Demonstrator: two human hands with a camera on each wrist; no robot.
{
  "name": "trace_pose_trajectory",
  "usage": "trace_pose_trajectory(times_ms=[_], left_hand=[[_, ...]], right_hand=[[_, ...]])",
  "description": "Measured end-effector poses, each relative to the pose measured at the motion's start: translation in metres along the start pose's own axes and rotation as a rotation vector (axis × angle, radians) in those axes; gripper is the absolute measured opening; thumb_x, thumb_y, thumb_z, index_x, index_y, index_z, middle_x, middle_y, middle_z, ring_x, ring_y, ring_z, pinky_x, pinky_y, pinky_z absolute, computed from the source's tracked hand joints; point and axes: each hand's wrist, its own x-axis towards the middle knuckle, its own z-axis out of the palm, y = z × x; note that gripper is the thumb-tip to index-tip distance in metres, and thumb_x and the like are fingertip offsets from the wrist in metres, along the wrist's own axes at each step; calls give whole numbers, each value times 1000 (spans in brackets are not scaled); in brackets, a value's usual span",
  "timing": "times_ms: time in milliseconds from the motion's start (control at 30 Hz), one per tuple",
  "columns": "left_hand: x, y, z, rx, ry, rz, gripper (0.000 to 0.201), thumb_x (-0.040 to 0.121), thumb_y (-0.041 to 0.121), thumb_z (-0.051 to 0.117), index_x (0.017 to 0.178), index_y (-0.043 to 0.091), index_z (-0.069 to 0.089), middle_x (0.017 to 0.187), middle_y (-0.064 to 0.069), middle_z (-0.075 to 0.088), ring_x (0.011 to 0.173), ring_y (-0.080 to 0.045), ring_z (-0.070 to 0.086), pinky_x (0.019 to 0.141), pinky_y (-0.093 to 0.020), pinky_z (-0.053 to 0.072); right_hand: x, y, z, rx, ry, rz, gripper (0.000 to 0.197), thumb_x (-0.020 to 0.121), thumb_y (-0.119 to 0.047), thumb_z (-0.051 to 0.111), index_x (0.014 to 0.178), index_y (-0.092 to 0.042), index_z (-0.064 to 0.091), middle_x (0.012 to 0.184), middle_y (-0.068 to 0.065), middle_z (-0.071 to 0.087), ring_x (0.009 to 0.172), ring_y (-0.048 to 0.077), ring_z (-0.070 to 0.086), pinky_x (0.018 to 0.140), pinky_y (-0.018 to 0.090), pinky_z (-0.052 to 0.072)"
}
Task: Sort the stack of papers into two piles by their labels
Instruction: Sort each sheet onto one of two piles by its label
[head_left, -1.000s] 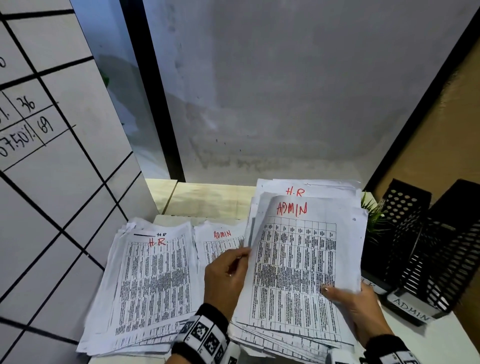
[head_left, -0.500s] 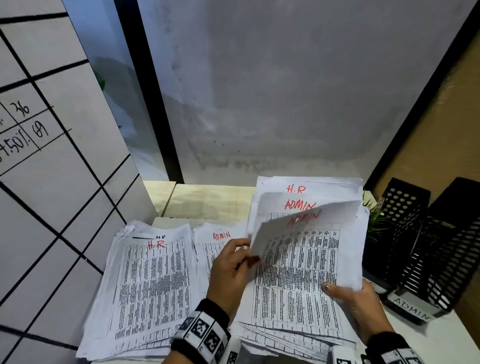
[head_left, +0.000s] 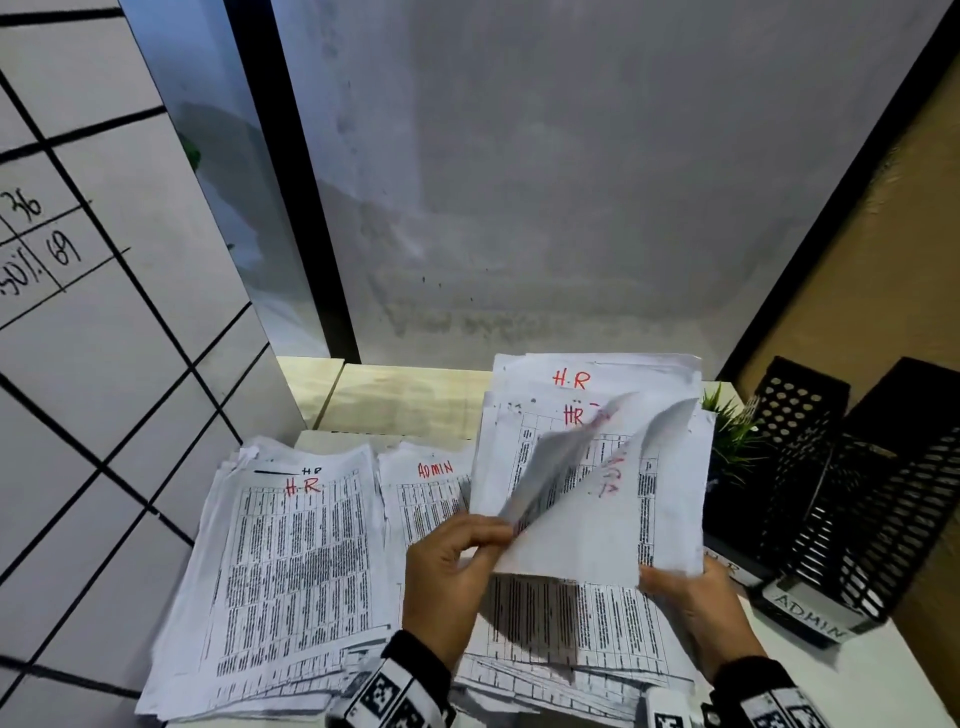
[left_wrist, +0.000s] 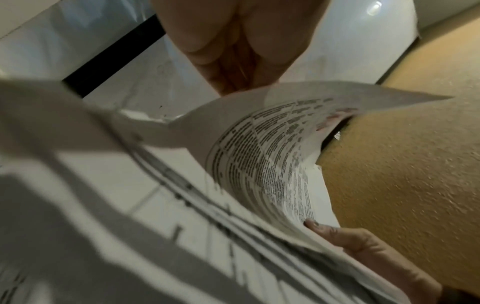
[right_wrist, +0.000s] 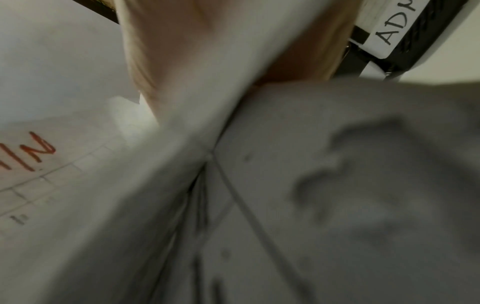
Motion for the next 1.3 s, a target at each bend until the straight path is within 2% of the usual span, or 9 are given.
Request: trace_pose_trajectory(times_ms=[200, 367, 567, 700, 800, 933, 1133, 1200, 1300], left_hand=[[-11, -3, 1, 32, -149, -12, 26, 71, -12, 69, 77, 14, 66, 78, 7, 67, 79, -10, 64, 70, -15, 49], [-9, 5, 2, -61, -284, -167, 46, 73, -9, 59, 103, 19, 39, 99, 6, 58, 87, 1, 59, 71, -13, 45], [12, 12, 8, -150, 44, -166, 46, 81, -1, 68, 60, 23, 34, 65, -8, 53, 69, -17, 51, 72, -42, 52], [32, 11, -17, -211, 219, -152, 43, 73, -28, 57, 57, 10, 42, 66, -23, 54, 71, -21, 56, 69, -27, 53], [47, -2, -48, -103, 316, -191, 30, 78, -20, 60, 71, 8, 66, 68, 7, 70, 66, -7, 64, 63, -13, 50], [57, -43, -70, 118, 311, -379, 24, 85, -5, 62, 98, 13, 69, 101, 0, 68, 90, -13, 64, 80, -23, 51], [45, -111, -58, 372, -83, -666, 57, 85, -18, 35, 128, 16, 51, 131, -4, 50, 103, -27, 60, 86, -34, 52], [39, -118, -50, 402, -85, -687, 53, 84, -18, 33, 125, 11, 51, 110, -3, 54, 79, -20, 57, 60, -22, 45], [43, -118, -41, 567, 4, -509, 38, 80, -19, 43, 107, 1, 60, 114, -10, 53, 101, -26, 57, 68, -14, 42]], right_hand=[[-8, -6, 3, -95, 64, -20, 26, 73, 9, 68, 99, 10, 64, 79, 18, 74, 65, 28, 70, 67, 42, 59], [-10, -11, 3, -68, 69, -3, 25, 75, 19, 62, 97, 10, 64, 80, 20, 74, 63, 29, 70, 55, 35, 58], [-10, -16, -3, 11, 31, 21, 44, 65, 7, 71, 108, 13, 60, 85, 19, 74, 74, 29, 72, 70, 39, 60], [-12, -24, -26, 135, 120, -8, 51, 66, 3, 69, 116, 8, 60, 103, 18, 73, 87, 28, 73, 66, 38, 60], [-19, -30, -41, 169, 224, -28, 61, 63, -4, 73, 120, 12, 56, 109, 19, 71, 91, 24, 71, 77, 37, 59], [-25, -28, -50, 205, 247, -39, 91, 40, -13, 91, 120, 14, 56, 120, 21, 65, 116, 27, 61, 110, 48, 34], [-31, -35, -32, 166, 252, -8, 40, 82, 6, 63, 120, 14, 55, 67, -5, 73, 69, 6, 68, 93, 36, 42], [-30, -33, -28, 148, 229, -2, 38, 74, 4, 70, 109, 15, 58, 66, -2, 74, 66, 8, 70, 102, 38, 38], [-29, -29, -21, 116, 212, -26, 67, 51, -6, 80, 111, 12, 58, 77, 6, 76, 70, 13, 73, 96, 34, 41]])
